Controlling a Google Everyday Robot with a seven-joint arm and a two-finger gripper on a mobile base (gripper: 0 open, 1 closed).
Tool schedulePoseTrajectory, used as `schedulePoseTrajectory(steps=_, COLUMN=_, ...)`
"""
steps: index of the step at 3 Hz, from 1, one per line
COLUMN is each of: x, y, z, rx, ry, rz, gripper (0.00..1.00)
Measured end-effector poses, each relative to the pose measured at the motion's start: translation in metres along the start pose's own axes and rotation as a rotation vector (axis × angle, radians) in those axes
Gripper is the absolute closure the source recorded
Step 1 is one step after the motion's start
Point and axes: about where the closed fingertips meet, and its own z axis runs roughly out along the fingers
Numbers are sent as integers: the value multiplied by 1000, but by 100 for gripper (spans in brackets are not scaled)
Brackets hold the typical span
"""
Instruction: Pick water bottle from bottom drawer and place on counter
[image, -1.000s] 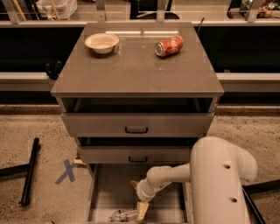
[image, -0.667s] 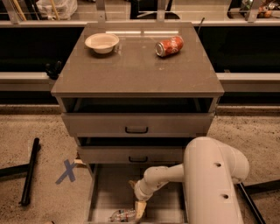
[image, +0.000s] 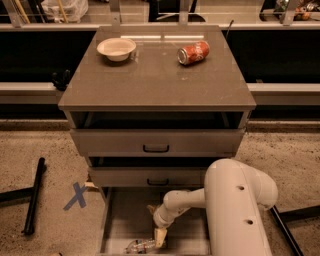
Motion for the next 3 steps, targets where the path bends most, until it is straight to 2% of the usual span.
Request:
schedulePoseTrajectory(steps=2, x=28, y=5, z=23, rx=1, ry=18, rz=1, gripper=0)
schedulePoseTrajectory(steps=3, x=69, y=12, z=44, rx=19, ry=11, rz=6, gripper=0)
